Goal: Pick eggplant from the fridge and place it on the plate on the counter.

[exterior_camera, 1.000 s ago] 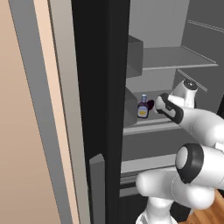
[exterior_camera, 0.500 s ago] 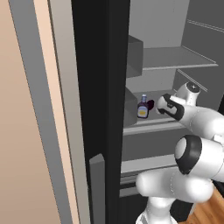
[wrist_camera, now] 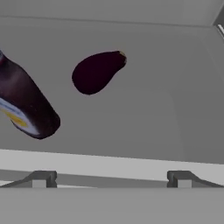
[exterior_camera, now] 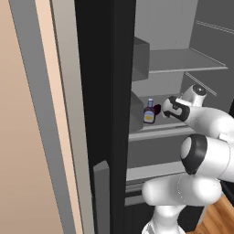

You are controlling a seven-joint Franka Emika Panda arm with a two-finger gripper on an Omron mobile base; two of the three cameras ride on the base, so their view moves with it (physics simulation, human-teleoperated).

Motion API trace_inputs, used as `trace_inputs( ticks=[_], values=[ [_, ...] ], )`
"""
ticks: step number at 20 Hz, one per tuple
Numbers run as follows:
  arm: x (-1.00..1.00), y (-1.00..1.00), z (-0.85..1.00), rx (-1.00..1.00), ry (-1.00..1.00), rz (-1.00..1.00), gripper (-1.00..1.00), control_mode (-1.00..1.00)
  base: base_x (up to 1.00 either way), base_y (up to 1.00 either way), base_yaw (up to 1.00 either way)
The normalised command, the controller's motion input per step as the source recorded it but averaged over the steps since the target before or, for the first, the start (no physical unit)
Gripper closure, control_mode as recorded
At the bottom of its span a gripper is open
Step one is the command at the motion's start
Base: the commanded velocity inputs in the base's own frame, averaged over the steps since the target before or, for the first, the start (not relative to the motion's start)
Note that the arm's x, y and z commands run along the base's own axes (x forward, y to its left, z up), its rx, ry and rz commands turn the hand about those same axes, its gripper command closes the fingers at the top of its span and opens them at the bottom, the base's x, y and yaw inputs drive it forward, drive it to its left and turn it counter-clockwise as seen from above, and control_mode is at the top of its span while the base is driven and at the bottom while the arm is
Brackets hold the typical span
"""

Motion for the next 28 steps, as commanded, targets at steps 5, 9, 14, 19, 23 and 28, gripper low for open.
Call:
trace_inputs(
  ticks=[5,9,14,19,23,28],
  values=[
    [0.0,0.14,-0.06,0.0,0.0,0.0,-1.0,-1.0,0.0,0.0,0.0],
    [0.0,0.23,-0.09,0.0,0.0,0.0,-1.0,-1.0,0.0,0.0,0.0],
    [0.0,0.24,-0.06,0.0,0.0,0.0,-1.0,-1.0,0.0,0.0,0.0],
    [0.02,0.17,-0.05,0.0,-0.05,0.0,-1.0,-1.0,0.0,0.0,0.0],
    [0.17,0.0,-0.01,0.0,-0.08,0.0,-1.0,-1.0,0.0,0.0,0.0],
    [0.2,0.0,0.0,0.0,-0.09,0.0,-1.0,-1.0,0.0,0.0,0.0]
  ],
)
